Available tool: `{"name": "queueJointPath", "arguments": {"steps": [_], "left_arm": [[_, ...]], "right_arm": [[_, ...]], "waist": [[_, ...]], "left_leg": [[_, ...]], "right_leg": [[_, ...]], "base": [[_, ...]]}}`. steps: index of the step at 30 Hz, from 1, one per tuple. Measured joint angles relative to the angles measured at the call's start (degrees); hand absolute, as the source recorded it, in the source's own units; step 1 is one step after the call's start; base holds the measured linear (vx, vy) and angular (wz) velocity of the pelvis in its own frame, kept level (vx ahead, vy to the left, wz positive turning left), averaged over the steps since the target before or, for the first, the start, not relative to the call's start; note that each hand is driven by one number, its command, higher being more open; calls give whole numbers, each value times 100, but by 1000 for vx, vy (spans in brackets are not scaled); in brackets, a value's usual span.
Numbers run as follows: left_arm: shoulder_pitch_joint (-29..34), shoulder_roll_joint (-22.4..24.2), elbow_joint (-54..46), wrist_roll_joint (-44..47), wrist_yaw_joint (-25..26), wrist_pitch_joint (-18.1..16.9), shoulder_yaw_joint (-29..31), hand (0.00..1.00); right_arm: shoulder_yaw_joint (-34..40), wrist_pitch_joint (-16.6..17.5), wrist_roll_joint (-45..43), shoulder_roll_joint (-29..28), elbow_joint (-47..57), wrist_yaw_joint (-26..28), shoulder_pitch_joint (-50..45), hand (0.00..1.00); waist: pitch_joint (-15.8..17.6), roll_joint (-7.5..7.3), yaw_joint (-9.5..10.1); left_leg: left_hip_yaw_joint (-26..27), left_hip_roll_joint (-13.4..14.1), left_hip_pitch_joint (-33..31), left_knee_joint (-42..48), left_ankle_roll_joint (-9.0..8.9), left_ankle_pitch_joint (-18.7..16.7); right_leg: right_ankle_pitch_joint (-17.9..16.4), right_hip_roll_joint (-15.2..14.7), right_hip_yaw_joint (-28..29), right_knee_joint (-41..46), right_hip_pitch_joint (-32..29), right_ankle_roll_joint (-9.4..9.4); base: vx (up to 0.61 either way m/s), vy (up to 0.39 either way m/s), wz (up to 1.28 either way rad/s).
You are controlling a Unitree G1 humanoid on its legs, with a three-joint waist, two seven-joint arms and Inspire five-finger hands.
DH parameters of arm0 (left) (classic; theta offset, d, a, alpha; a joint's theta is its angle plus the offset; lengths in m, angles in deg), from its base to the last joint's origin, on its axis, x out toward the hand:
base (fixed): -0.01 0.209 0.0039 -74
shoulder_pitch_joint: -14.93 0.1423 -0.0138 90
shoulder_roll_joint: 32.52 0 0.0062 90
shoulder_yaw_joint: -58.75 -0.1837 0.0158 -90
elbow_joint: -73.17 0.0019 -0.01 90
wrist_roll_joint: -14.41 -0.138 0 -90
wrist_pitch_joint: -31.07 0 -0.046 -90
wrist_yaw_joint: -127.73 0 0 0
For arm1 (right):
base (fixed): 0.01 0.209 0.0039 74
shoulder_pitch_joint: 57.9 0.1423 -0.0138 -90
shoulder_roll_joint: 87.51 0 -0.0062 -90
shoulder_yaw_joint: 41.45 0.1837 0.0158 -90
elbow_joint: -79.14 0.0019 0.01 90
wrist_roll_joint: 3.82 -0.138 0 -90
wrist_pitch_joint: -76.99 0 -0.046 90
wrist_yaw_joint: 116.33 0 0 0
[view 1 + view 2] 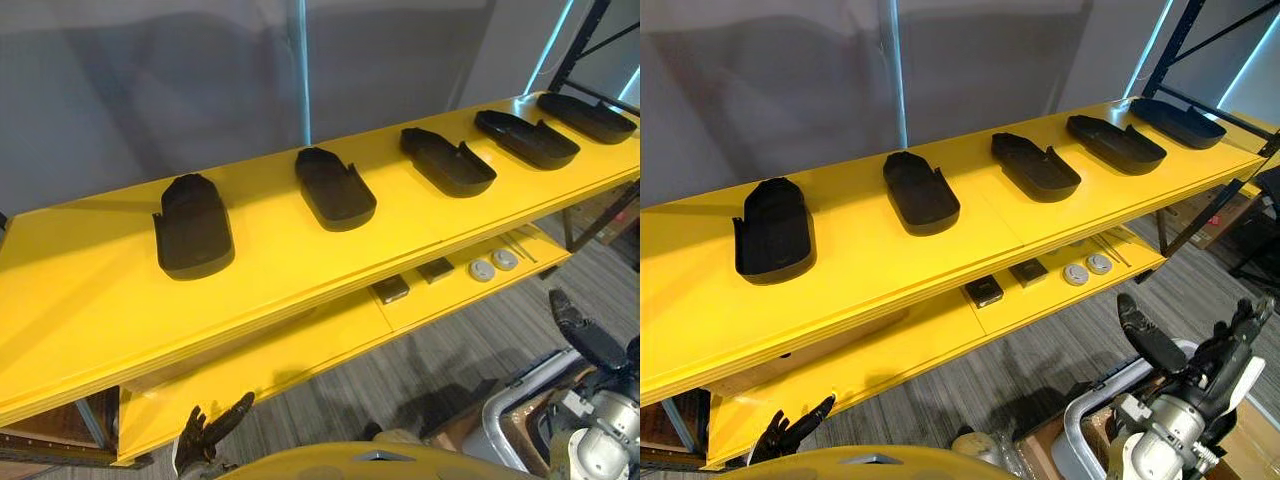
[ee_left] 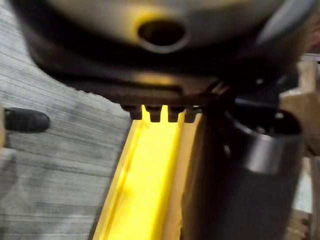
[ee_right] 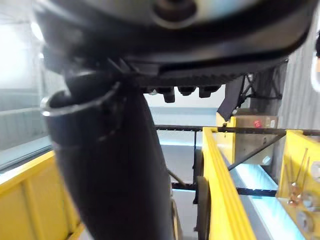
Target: Walk over and take three plastic housings, then place them on the shelf
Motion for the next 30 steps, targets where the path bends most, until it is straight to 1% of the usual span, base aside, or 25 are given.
{"name": "queueJointPath", "arguments": {"steps": [2, 4, 8, 9, 10, 11, 12, 13, 14, 15, 16, 17, 18, 19, 20, 21, 22, 23, 24, 25, 26, 27, 28, 29, 30], "left_arm": [[67, 93, 0, -1, 57, 9, -2, 100], [130, 169, 0, -1, 110, 17, -3, 100], [134, 223, 0, -21, 126, 101, -2, 100], [120, 211, 0, -19, 85, 121, 2, 100], [113, 203, -1, -13, 67, 121, 8, 100], [99, 205, -22, 2, 1, 121, 108, 100], [97, 226, -70, 32, -36, 117, 193, 100], [103, 213, -74, 96, -54, 106, 226, 100], [131, 227, -72, 188, -56, 96, 225, 100], [146, 258, -73, 206, -64, 94, 221, 100], [190, 353, -72, 212, -111, 45, 205, 100], [208, 389, -73, 212, -139, -5, 195, 100], [219, 401, -77, 256, -234, -90, 146, 100], [144, 380, -93, 342, -419, -119, 98, 100], [86, 362, -113, 436, -531, -115, 82, 100], [28, 283, -197, 439, -697, -117, 82, 100], [-18, 259, -246, 422, -737, -119, 87, 100], [-36, 245, -298, 367, -817, -115, 95, 100], [-24, 241, -345, 362, -859, -115, 35, 100], [-11, 236, -403, 363, -866, -123, 0, 100], [-15, 209, -492, 340, -860, -140, -105, 100], [-24, 183, -608, 269, -849, -154, -166, 100], [-42, 168, -652, 178, -812, -183, -211, 100], [-78, 144, -734, 119, -725, -165, -346, 100], [-117, 138, -815, 121, -660, -108, -454, 100]], "right_arm": [[-103, 63, 2, -120, 0, -24, -150, 100], [-234, 92, 1, -225, 0, -34, -226, 100], [-663, 188, -4, -360, 4, -23, -288, 100], [-922, 188, -29, -354, 2, -20, -205, 100], [-1038, 188, -48, -352, -1, -13, -141, 100], [-1290, 188, -75, -336, -66, -1, 67, 100], [-1504, 188, -74, -311, -176, 25, 296, 100], [-1815, 188, -73, -225, -348, 126, 604, 100], [-2050, 187, -71, -121, -456, 227, 815, 100], [-2178, 187, -67, -52, -486, 277, 943, 100], [-2446, 187, -49, 81, -482, 343, 1165, 100], [-2515, 185, -31, 110, -481, 337, 1229, 100], [-2593, 166, -3, 113, -445, 309, 1314, 100], [-2647, 146, -5, 107, -301, 204, 1307, 100], [-2666, 122, -9, 99, -195, 162, 1287, 100], [-2707, 31, -9, 66, 12, 109, 1177, 100], [-2739, -35, -3, 35, 114, 101, 1126, 100], [-2778, -85, 19, -32, 365, 107, 900, 100], [-2770, -78, 3, -109, 626, 148, 520, 100], [-2768, -75, -10, -144, 714, 212, 315, 100], [-2734, -26, -50, -183, 796, 363, -42, 100], [-2716, -15, -169, -178, 791, 534, -321, 100], [-2706, -15, -255, -166, 789, 616, -414, 100], [-2711, -10, -306, -148, 790, 739, -510, 100], [-2733, 3, -326, -118, 790, 776, -500, 100]], "waist": [[22, 37, 6], [29, 52, 9], [32, 40, 124], [23, 76, 168], [46, 62, 178], [85, 31, 212], [105, 9, 304], [141, -2, 467], [186, 3, 571], [222, 54, 632], [273, 189, 759], [284, 230, 790], [288, 257, 812], [346, 250, 838], [439, 187, 848], [594, 66, 892], [649, 11, 928], [781, -9, 921], [874, 10, 910], [901, -15, 907], [947, 1, 893], [986, 17, 889], [996, 9, 877], [993, 7, 856], [991, 19, 857]], "left_leg": [[35, 16, 1, -5, -3, -3], [75, 32, 3, -4, -13, -8], [133, 58, 7, 12, -29, 15], [89, 69, 11, 103, -47, -11], [41, 81, 4, 202, -46, -64], [-91, 81, -82, 557, 31, -209], [-325, 113, -197, 925, 164, -359], [-852, 148, -379, 1475, 429, -592], [-1285, 155, -549, 1914, 540, -761], [-1563, 157, -643, 2178, 597, -865], [-2082, 147, -847, 2681, 656, -1159], [-2245, 136, -889, 2764, 684, -1273], [-2488, 127, -911, 2752, 640, -1481], [-2535, 115, -908, 2662, 458, -1645], [-2532, 79, -907, 2659, 366, -1710], [-2470, 4, -908, 2726, 287, -1842], [-2392, -34, -916, 2815, 312, -1884], [-2254, -67, -901, 3048, 368, -2012], [-2110, -100, -885, 3245, 428, -2122], [-2003, -120, -865, 3298, 468, -2151], [-1763, -63, -800, 3260, 549, -2188], [-1498, -23, -780, 3202, 614, -2163], [-1397, 9, -780, 3200, 630, -2152], [-1174, 84, -779, 3182, 672, -2117], [-992, 174, -764, 3173, 680, -2097]], "right_leg": [[-20, 7, -8, -3, -2, -34], [-10, 12, -17, -7, -2, -20], [-9, 29, -17, -37, 6, -21], [-3, 46, 8, -70, 35, -20], [-3, 58, 22, -73, 38, -21], [1, 112, 146, -64, 17, -26], [18, 147, 338, -55, -19, -40], [24, 185, 633, -61, -70, -76], [30, 230, 836, -38, -111, -103], [35, 269, 964, -10, -138, -110], [34, 372, 1195, 71, -242, -109], [31, 419, 1266, 122, -307, -105], [-11, 507, 1296, 293, -535, -60], [-140, 566, 1292, 671, -794, 13], [-216, 571, 1291, 914, -919, 55], [-232, 581, 1237, 1336, -1156, 140], [-215, 583, 1193, 1492, -1223, 153], [-160, 583, 1104, 1651, -1289, 143], [-93, 581, 1076, 1708, -1298, 147], [-35, 560, 1043, 1700, -1311, 141], [148, 494, 778, 1454, -1278, 93], [159, 332, 318, 1373, -1288, -87], [106, 274, 67, 1519, -1329, -142], [-3, 133, -362, 1827, -1349, -301], [-115, 29, -592, 2141, -1341, -428]], "base": [[1, -17, -2], [0, 0, 0], [39, -24, -2], [36, -25, -6], [19, -35, -17], [-4, -36, -44], [-16, -57, -94], [-18, -40, -121], [-12, -16, -113], [-39, 91, -108], [-44, 130, -83], [-106, 188, -77], [-123, 159, -36], [-122, 138, -25], [-128, 106, -30], [-109, 72, -47], [-142, 83, -86], [-167, 98, -102], [-186, 108, -100], [-291, 118, -97], [-281, 103, -95], [-267, 87, -92], [-181, 64, -89], [-136, 30, -82], [-146, 23, -104]]}}
